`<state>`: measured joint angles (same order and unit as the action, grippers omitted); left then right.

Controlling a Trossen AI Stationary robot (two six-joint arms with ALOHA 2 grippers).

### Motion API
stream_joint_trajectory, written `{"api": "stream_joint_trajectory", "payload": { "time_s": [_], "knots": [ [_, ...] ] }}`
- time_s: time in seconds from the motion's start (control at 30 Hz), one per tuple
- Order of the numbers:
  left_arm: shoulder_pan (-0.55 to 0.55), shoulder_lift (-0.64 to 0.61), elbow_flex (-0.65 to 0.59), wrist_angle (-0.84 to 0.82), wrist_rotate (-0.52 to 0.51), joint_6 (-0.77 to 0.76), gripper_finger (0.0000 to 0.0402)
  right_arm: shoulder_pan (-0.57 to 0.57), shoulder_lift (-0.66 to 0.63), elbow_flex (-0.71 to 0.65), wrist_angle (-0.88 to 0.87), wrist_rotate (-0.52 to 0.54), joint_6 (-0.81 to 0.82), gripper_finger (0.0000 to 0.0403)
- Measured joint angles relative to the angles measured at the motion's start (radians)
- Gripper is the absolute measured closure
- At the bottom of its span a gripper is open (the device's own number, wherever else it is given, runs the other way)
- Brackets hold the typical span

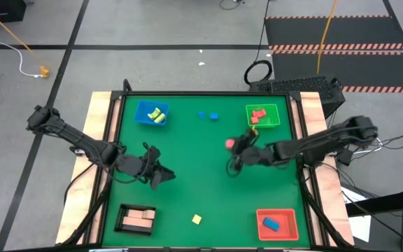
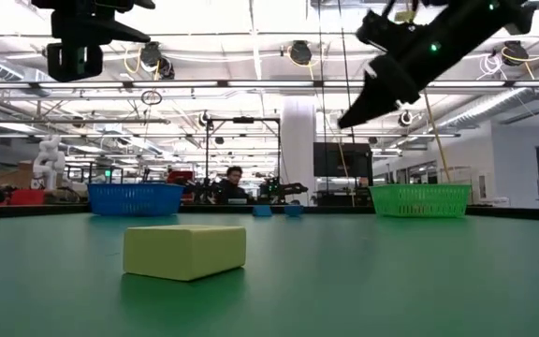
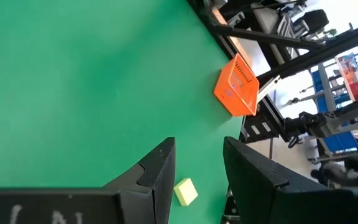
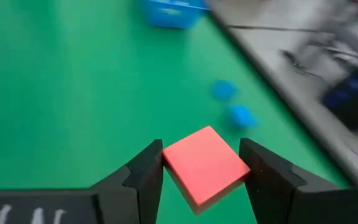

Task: Sort & place blocks by color
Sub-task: Put the orange block into the green bin

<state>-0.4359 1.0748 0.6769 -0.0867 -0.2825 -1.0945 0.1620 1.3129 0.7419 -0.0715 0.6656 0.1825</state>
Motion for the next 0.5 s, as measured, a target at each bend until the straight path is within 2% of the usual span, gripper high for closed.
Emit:
{"api": "stream_joint_trajectory", "payload": {
  "time_s": [0.23, 0.5],
  "knots": [
    [0.028, 0.0, 0.0, 0.014, -0.009, 0.063, 0.0266, -0.197, -0.2, -0.15, -0.035, 0.132, 0.117, 0.0232],
    [0.058, 0.0, 0.0, 0.017, -0.01, 0.073, 0.0266, -0.441, -0.296, -0.322, -0.011, 0.134, 0.419, 0.0232]
  ]
}}
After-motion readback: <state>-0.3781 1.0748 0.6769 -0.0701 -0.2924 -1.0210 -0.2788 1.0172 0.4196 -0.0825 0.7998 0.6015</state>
